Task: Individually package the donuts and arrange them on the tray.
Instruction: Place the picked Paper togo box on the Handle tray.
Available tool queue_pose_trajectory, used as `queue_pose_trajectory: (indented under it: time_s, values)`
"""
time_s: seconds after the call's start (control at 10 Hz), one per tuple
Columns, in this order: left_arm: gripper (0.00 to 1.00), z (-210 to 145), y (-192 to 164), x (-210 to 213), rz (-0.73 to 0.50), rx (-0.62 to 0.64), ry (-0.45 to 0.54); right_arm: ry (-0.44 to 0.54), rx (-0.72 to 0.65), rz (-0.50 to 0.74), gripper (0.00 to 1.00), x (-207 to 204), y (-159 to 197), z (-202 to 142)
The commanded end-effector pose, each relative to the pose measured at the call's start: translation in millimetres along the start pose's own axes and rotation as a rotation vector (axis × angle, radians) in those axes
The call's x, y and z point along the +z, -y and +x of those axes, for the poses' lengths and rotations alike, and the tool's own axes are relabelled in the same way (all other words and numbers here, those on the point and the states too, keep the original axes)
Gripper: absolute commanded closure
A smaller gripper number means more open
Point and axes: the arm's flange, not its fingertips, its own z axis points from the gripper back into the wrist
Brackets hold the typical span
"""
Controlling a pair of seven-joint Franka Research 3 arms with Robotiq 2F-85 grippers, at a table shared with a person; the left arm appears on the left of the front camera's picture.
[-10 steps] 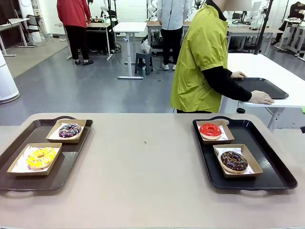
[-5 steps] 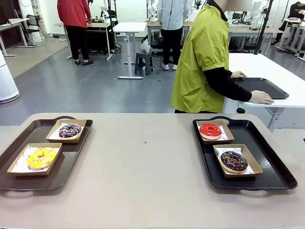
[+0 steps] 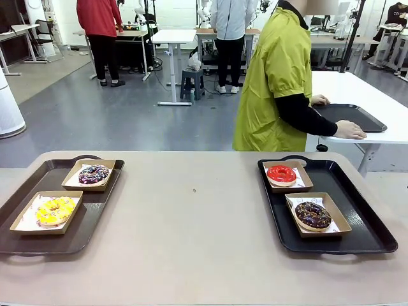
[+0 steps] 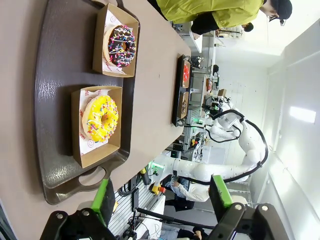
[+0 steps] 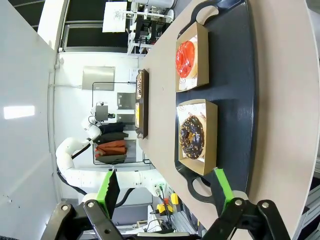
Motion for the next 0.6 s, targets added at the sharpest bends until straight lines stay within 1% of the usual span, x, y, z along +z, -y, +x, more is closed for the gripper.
queue_pose_trajectory:
  time_s: [0.0, 0.5]
  values:
    - [0.01, -2.1, 2.6, 2.3, -0.006, -0.002, -0.001, -0.011, -0.010, -0.002, 0.04, -1.7, -3.1, -5.4]
    - [0.01, -2.1, 2.6, 2.3, -0.006, -0.002, -0.001, -0.011, -0.010, -0.002, 0.04, -1.7, -3.1, -5.4]
